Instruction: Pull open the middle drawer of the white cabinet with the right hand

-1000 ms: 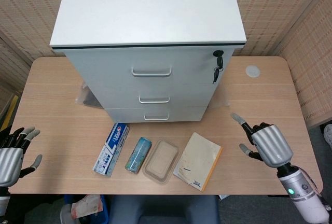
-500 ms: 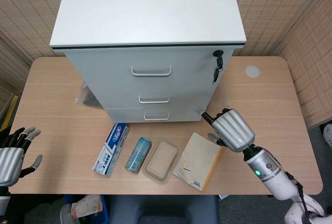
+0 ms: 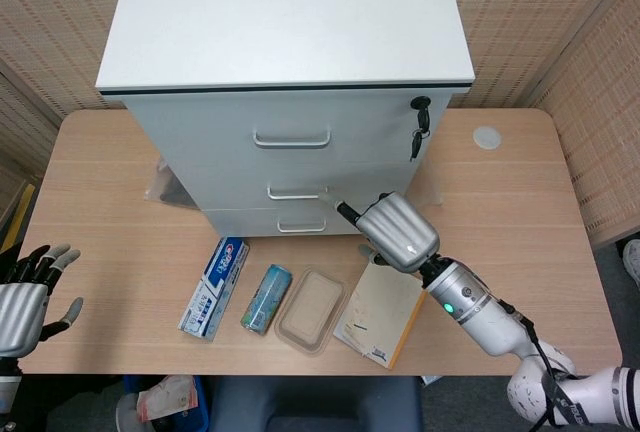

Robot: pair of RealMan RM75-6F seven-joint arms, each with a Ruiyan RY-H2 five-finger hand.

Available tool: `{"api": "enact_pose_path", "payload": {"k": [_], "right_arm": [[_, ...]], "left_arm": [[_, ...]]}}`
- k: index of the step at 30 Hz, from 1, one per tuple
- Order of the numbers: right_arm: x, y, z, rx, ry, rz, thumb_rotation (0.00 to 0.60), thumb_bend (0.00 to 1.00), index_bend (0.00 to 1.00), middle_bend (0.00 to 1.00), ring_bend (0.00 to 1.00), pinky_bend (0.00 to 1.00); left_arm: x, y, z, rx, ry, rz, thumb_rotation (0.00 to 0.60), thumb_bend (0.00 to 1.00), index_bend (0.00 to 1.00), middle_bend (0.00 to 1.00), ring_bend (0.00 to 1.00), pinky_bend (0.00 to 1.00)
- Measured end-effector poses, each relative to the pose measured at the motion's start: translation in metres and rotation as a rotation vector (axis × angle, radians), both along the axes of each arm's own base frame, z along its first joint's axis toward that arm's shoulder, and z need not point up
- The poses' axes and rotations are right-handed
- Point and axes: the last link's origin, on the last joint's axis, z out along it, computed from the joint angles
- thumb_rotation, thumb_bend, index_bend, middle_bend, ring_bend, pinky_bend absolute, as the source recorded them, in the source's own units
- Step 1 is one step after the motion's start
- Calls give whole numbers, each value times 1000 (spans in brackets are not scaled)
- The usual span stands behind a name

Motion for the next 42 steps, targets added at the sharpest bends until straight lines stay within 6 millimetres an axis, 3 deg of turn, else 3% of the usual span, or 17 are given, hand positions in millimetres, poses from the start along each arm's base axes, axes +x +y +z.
{"api": "enact_pose_path", "payload": {"k": [19, 42], "right_arm": [[30, -18, -26, 29, 63, -7, 600, 227, 115, 813, 757, 666], [22, -16, -28, 60, 87, -22, 600, 227, 185, 820, 758, 666]], "left_arm": [[-4, 1, 1, 0, 3, 6, 600, 314, 187, 172, 115, 183], [-3, 3, 0, 0, 13, -1, 600, 314, 188, 172, 115, 183]]}}
